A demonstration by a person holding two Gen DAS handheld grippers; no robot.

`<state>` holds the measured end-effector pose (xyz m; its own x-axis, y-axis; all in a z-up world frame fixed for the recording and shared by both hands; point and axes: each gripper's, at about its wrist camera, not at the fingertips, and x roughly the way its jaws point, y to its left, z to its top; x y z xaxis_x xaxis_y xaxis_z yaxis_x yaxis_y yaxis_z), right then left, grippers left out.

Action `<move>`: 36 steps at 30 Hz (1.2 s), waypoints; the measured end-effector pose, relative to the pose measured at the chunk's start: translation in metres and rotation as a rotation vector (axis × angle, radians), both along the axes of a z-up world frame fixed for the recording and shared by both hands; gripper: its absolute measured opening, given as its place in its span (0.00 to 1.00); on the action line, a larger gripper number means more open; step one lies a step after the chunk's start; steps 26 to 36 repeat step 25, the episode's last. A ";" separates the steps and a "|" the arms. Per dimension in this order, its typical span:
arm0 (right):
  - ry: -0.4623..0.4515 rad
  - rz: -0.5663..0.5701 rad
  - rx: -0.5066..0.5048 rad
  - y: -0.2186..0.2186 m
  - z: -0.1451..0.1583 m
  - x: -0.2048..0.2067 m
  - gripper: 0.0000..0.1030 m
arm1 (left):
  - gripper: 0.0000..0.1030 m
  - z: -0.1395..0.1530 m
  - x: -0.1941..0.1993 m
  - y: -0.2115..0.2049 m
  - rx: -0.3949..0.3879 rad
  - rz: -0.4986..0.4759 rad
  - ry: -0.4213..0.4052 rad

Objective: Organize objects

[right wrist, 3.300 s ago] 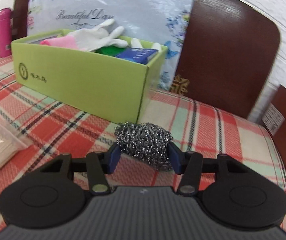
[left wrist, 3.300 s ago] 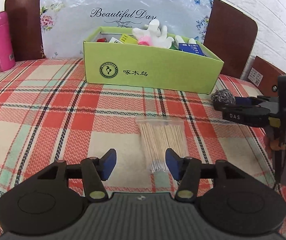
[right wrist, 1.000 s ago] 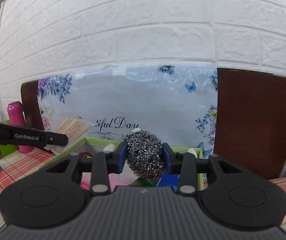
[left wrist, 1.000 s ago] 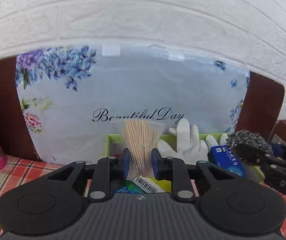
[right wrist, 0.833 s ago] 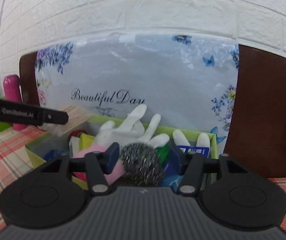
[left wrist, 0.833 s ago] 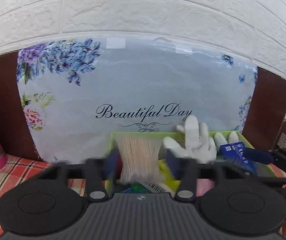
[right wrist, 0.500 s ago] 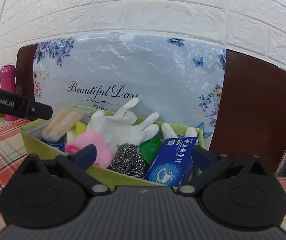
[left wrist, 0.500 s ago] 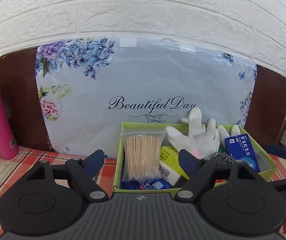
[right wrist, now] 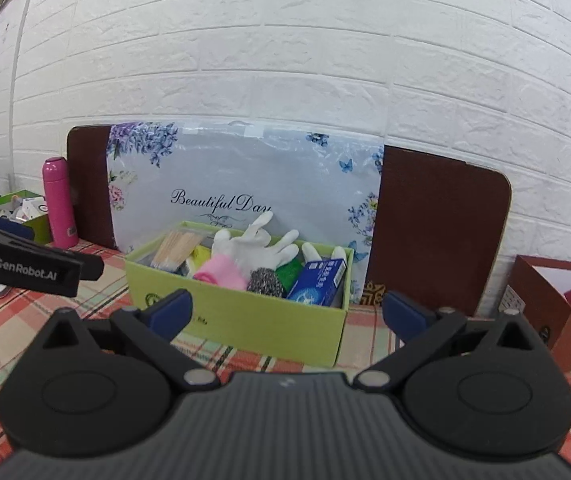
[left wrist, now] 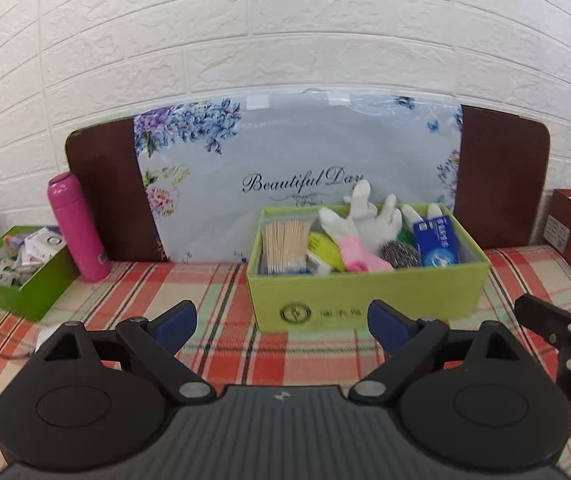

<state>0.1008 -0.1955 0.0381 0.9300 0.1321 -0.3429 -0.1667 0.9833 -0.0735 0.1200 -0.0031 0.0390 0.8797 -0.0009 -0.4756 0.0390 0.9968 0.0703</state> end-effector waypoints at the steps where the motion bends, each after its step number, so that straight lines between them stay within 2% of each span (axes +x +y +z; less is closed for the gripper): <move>1: 0.009 -0.007 0.005 -0.002 -0.003 -0.009 1.00 | 0.93 -0.003 -0.009 -0.001 -0.013 0.002 0.012; 4: 0.042 -0.030 0.017 -0.008 -0.013 -0.030 1.00 | 0.93 -0.012 -0.027 -0.002 -0.071 -0.004 0.058; 8: 0.100 -0.067 0.027 -0.013 -0.028 -0.046 1.00 | 0.93 -0.027 -0.040 -0.012 -0.001 -0.001 0.104; 12: 0.136 -0.068 0.052 -0.015 -0.038 -0.056 1.00 | 0.93 -0.032 -0.047 -0.012 -0.011 0.006 0.127; 36: 0.151 -0.054 0.043 -0.007 -0.042 -0.055 1.00 | 0.93 -0.033 -0.049 -0.012 -0.031 -0.006 0.127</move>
